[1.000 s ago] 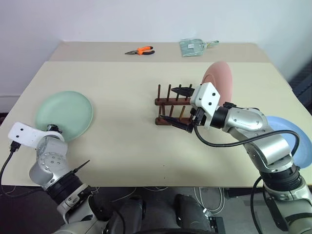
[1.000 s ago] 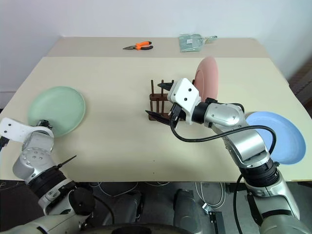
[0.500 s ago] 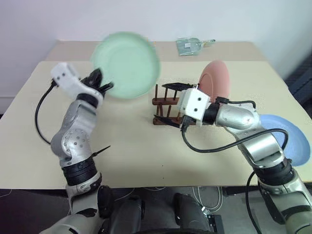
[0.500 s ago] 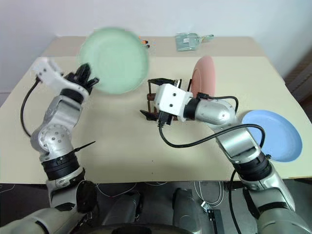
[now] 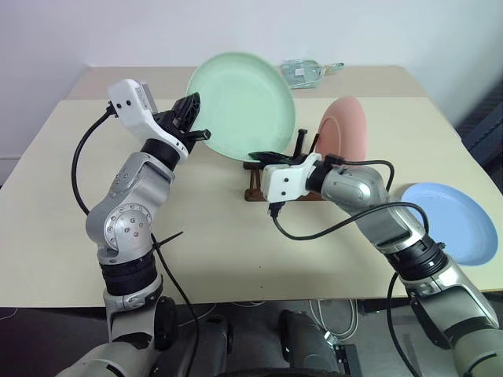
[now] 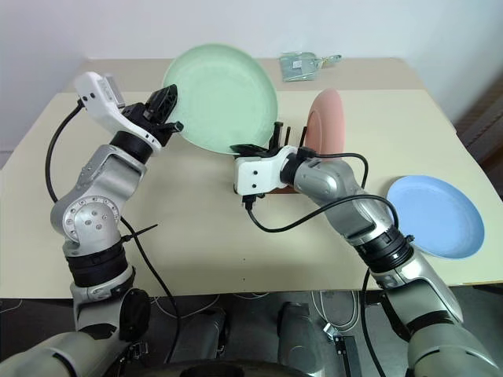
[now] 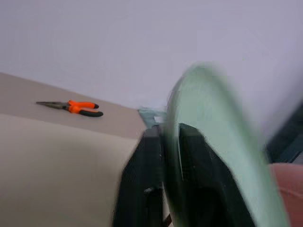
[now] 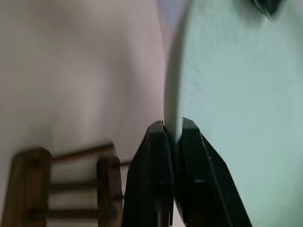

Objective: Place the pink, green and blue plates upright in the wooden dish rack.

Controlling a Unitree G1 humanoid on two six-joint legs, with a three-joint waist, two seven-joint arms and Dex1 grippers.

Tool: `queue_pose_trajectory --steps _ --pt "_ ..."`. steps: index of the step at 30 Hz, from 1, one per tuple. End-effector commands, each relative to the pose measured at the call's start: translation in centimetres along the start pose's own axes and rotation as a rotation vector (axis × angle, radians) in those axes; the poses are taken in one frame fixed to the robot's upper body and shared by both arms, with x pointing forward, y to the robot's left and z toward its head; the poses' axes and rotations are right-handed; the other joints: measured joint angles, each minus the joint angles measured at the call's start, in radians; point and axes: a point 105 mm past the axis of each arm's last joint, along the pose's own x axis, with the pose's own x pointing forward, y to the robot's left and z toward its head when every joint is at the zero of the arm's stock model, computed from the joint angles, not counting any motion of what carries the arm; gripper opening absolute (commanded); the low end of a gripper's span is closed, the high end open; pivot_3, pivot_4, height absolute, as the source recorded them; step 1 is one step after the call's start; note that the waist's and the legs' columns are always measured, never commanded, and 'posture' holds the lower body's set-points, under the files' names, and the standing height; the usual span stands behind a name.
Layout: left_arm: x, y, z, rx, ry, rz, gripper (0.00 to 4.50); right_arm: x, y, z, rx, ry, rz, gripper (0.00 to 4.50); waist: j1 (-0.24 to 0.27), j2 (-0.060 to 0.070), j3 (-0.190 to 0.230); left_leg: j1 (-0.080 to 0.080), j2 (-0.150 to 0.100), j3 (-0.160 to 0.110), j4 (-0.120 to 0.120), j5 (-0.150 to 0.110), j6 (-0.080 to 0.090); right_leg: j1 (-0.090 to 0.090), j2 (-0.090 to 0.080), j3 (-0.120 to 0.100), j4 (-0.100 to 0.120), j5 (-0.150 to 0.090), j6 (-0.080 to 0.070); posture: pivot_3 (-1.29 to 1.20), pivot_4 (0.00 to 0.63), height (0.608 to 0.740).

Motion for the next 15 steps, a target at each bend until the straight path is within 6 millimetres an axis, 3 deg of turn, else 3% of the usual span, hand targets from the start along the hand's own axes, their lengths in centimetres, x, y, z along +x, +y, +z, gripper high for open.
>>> queue_pose_trajectory --steps 1,2,4,8,11,15 --pt "-0.5 2.1 5.9 -0.128 -0.275 0.09 2.57 -1.0 -3.3 1.1 0.047 -0.058 -0.157 0.0 0.002 -0.001 0.001 0.0 0.0 -0.001 0.0 0.0 0.0 0.0 0.0 0.0 0.0 0.0 0.0 0.0 0.15 0.74" --pt "-0.7 3.0 6.6 -0.121 -0.308 0.124 2.57 -1.3 -4.0 1.4 0.093 -0.078 -0.192 0.0 0.001 -0.001 0.001 0.0 0.0 -0.001 0.0 0.0 0.0 0.0 0.0 0.0 0.0 0.0 0.0 0.0 0.15 0.74" --pt "-1.3 4.8 6.6 0.068 -0.291 0.174 2.57 -2.4 -5.4 2.0 0.257 -0.144 -0.261 0.0 -0.003 0.0 0.0 0.0 0.0 0.0 -0.001 0.0 0.0 0.0 0.0 0.0 0.0 0.0 0.0 0.0 0.15 0.74" --pt "-2.4 6.1 1.3 0.488 -0.036 0.085 2.57 -5.2 -6.8 2.8 0.723 -0.299 -0.309 0.0 0.0 0.001 0.0 0.001 0.0 0.0 -0.003 0.0 -0.001 0.0 0.001 0.001 0.0 0.0 -0.001 0.0 0.15 0.74" --pt "-4.6 5.0 -3.9 0.492 0.17 -0.11 2.57 -7.2 -7.8 3.2 1.066 -0.429 -0.344 0.0 0.009 0.002 0.0 0.0 0.0 -0.001 -0.003 0.0 0.0 0.0 0.0 0.001 -0.001 0.0 -0.003 0.0 0.15 0.74" --pt "-7.6 3.8 -8.2 0.416 0.383 -0.305 2.57 -8.0 -7.6 2.7 1.263 -0.436 -0.349 0.0 0.008 0.004 0.001 0.0 0.002 -0.002 -0.004 0.0 0.001 -0.001 0.001 0.001 -0.002 -0.001 -0.006 0.0 0.15 0.74"
